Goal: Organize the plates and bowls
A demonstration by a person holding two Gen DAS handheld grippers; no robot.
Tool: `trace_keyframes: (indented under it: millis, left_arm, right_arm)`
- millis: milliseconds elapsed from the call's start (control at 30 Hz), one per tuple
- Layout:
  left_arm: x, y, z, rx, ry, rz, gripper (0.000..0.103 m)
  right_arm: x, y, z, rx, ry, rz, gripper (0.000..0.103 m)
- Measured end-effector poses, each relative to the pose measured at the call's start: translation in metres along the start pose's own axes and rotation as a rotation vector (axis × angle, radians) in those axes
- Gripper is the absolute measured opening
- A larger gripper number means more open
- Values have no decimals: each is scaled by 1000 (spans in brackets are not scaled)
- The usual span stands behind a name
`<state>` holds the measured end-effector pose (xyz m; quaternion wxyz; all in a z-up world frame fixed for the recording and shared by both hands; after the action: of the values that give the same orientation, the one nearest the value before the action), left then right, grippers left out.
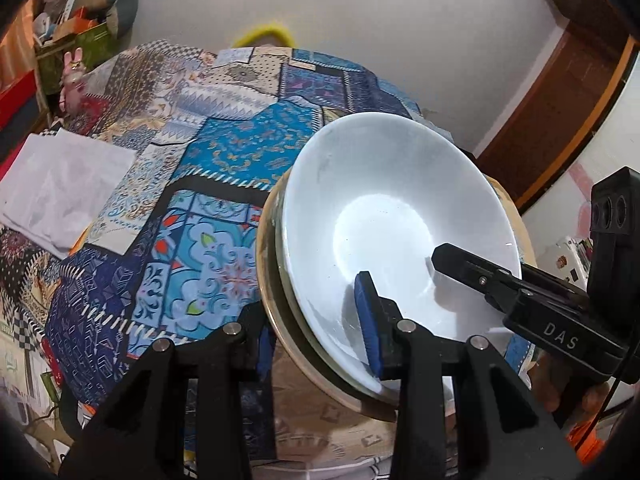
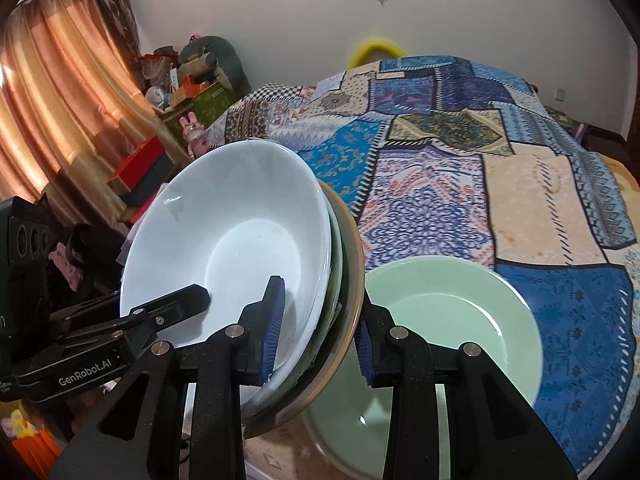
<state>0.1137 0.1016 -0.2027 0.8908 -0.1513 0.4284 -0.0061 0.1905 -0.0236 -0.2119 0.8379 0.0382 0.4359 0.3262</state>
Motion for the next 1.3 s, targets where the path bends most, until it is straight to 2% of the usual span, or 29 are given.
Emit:
trace_keyframes:
  millis: [600,1300]
  left_arm:
    - [24,-63,1,104,46,-56,36]
    - [65,-97,-21,152,160,-90,36]
  right_arm:
    - [-32,-54,-12,80,-33,-59,29]
    - [-34,-97,-43,175,20,-92,29]
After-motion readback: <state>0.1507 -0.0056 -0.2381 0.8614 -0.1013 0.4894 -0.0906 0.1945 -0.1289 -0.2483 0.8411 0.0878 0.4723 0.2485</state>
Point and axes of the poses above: each gripper's, at about its wrist camera, not at the fingertips, and x roughly the way its jaws point, y to its left, z to its top, the point moved 9 cm from there along x, roughly the way its jaws point, and after that the axes turned 3 degrees about x, right-handed, at the moved point
